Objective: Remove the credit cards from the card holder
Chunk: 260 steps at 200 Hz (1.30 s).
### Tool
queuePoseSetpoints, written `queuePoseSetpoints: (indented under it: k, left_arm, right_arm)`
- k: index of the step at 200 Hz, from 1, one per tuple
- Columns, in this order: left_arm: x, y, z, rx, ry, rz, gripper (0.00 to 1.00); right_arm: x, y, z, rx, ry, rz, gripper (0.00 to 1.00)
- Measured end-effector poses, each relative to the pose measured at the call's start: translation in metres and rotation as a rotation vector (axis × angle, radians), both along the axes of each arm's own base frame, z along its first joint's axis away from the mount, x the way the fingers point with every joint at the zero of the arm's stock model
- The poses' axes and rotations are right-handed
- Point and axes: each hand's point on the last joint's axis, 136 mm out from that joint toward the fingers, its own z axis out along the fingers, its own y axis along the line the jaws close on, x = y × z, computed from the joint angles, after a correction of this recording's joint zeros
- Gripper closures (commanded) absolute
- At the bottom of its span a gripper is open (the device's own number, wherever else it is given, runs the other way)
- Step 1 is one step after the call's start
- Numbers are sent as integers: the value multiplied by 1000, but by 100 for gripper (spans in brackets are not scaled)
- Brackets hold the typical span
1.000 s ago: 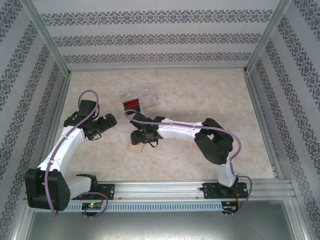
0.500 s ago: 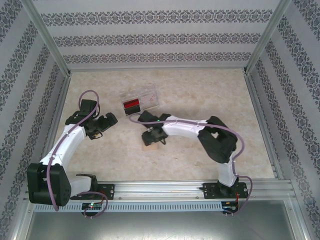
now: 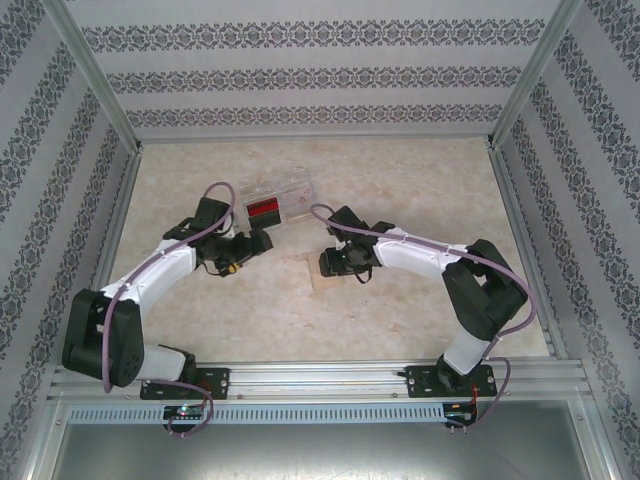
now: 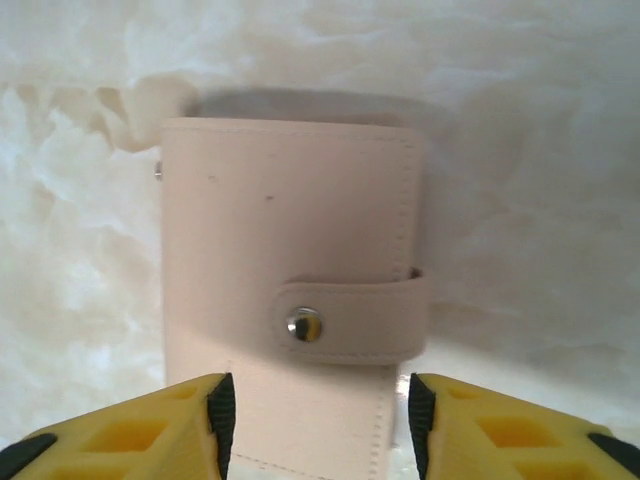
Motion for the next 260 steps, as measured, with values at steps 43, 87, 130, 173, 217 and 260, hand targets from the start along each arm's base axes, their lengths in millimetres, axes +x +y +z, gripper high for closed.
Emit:
queuePoseSetpoints:
  k: [43, 87, 130, 173, 217, 260]
  left_arm:
    - [-2, -63, -8, -141, 46, -97, 30]
    - [-1, -97, -24, -176, 87, -150, 47]
    - [0, -113, -49, -191, 139, -172, 58]
    - [1, -122, -63, -213, 166, -199, 58]
    - [6, -126, -61, -222, 152, -211, 56]
    - [10, -125, -63, -199, 136, -198, 55]
  right_arm:
    - [4, -13, -8, 4, 21, -65, 67]
    - [11, -16, -11, 23, 32, -95, 72]
    - [8, -16, -21, 42, 78, -106, 76]
    - [6, -10, -21, 72, 90, -92, 76]
    - [7, -9, -25, 94, 112, -93, 77]
    - [7, -6, -25, 120, 122, -84, 77]
